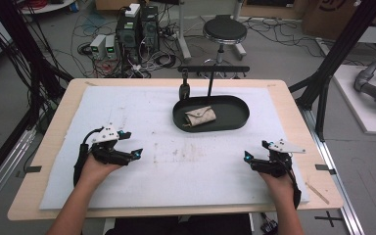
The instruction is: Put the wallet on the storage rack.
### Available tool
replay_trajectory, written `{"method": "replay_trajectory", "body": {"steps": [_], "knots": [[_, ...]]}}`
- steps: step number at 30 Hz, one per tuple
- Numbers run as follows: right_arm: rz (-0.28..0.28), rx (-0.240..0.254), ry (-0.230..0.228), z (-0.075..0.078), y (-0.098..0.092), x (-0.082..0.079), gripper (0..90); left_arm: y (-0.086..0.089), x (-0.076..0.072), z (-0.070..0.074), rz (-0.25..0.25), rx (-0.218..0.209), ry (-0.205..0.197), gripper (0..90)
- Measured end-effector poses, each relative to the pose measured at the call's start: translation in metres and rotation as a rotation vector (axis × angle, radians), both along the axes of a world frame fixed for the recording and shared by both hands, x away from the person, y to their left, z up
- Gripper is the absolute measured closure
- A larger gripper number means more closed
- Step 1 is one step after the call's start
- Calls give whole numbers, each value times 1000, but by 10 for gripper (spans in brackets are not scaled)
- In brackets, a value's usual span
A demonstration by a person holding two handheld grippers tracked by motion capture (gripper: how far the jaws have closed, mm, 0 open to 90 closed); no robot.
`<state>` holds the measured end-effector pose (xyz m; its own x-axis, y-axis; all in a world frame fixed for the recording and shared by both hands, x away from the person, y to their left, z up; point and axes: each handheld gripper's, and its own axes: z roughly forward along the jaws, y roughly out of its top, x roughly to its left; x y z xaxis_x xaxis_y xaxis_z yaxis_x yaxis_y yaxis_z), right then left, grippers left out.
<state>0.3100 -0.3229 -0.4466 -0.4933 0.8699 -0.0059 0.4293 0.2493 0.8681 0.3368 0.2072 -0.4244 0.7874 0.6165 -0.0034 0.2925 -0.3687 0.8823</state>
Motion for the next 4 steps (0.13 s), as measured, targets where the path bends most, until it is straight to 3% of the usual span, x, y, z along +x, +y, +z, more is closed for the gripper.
{"method": "replay_trajectory", "body": {"steps": [4], "knots": [[-5,7,-2,1,-1,-1,164,0,1,-2,4,-1,2,201]]}}
